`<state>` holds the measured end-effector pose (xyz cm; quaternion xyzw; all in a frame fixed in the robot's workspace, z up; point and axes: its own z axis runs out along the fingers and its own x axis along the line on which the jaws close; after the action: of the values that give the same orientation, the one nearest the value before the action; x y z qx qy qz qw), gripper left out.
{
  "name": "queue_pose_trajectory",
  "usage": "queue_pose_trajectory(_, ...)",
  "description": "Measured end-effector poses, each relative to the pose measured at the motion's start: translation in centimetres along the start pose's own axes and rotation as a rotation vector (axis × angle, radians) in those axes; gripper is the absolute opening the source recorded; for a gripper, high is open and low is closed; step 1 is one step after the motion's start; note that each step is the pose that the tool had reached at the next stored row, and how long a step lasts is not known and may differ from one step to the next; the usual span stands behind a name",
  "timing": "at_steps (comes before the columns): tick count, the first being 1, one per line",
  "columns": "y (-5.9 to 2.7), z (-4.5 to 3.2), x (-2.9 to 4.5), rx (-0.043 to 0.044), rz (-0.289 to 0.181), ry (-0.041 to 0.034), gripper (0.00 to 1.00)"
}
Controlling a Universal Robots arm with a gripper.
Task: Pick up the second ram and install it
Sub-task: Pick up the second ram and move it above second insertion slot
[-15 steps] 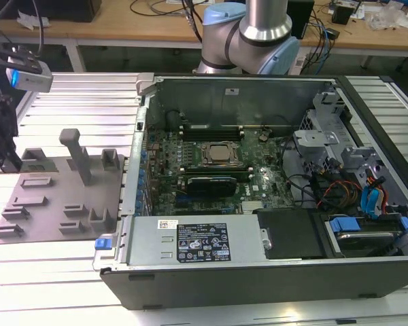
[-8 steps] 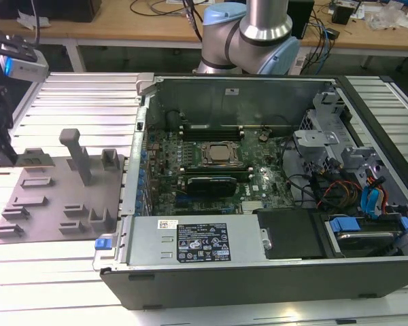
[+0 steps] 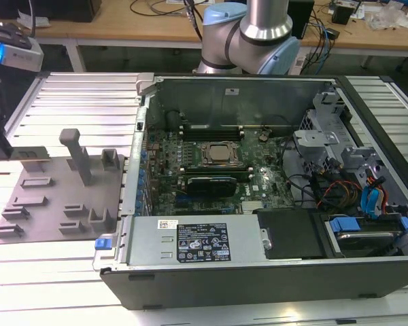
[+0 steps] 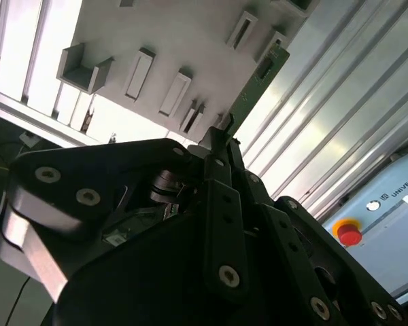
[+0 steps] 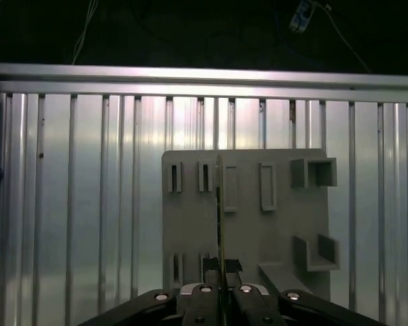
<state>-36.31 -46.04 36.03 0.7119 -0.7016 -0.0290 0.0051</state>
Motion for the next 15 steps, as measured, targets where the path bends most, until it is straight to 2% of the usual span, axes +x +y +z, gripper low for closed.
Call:
queue_pose_trajectory(6,0.05,-1.35,-0.05,0.0001,0.0,-0.0015,0.11)
queue_pose_trajectory(15,0.15,-4.49,-0.15,0.0002,0.0,-0.0046,0.11)
